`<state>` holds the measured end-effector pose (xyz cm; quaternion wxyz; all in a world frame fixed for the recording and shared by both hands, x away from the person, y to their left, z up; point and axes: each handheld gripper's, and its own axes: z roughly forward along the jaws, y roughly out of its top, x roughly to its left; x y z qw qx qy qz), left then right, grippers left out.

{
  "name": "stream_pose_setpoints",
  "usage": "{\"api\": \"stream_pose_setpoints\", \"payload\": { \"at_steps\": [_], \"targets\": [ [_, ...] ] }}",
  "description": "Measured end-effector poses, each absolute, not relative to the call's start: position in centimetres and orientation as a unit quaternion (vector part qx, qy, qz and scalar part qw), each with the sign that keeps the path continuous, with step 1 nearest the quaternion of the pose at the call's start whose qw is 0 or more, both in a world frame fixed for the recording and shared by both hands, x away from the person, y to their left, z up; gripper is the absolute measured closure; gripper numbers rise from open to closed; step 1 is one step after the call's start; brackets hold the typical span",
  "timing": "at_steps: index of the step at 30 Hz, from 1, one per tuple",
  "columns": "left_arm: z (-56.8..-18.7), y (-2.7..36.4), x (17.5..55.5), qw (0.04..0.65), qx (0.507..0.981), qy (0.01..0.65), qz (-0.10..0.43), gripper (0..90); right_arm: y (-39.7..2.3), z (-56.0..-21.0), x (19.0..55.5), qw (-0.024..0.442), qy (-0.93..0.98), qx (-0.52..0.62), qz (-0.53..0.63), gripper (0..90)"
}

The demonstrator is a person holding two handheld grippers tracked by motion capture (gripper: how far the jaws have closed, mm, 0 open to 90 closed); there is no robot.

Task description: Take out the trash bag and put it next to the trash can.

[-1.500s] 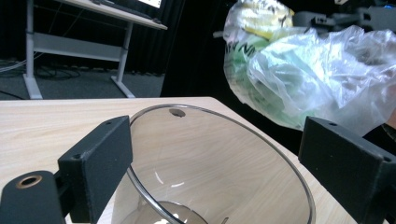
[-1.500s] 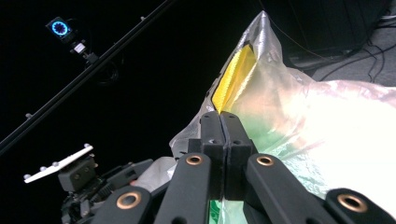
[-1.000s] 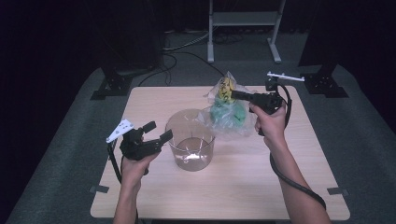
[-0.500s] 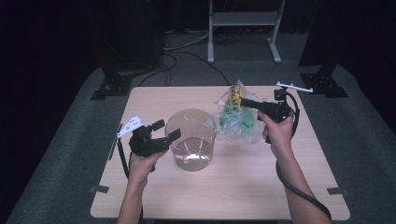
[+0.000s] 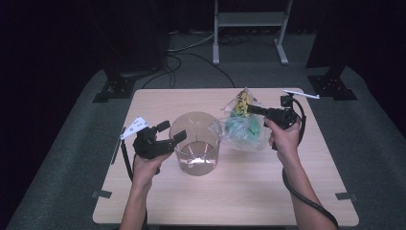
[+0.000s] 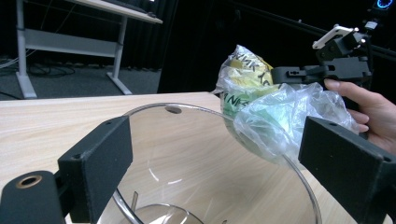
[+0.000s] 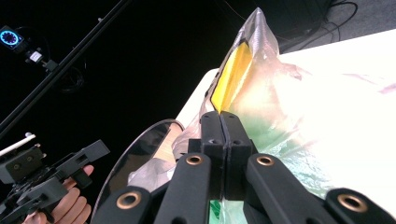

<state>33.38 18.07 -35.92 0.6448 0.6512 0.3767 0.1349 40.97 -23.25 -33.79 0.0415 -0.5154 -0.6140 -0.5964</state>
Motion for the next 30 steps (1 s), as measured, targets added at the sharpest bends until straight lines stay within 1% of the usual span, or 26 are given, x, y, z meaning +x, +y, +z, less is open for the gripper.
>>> {"api": "stream_pose_setpoints", "payload": {
  "at_steps": [9,30],
  "targets": [
    [-36.0,18.2,33.1,0.644,0.65,0.379,0.138,8.7,-23.3,-35.5,41.6,0.047,-0.616,-0.528,-0.583,90.0],
    [-36.3,18.2,33.3,0.639,0.653,0.383,0.135,8.7,-26.4,-39.3,42.9,0.051,-0.595,-0.578,-0.555,90.0]
  ]
}}
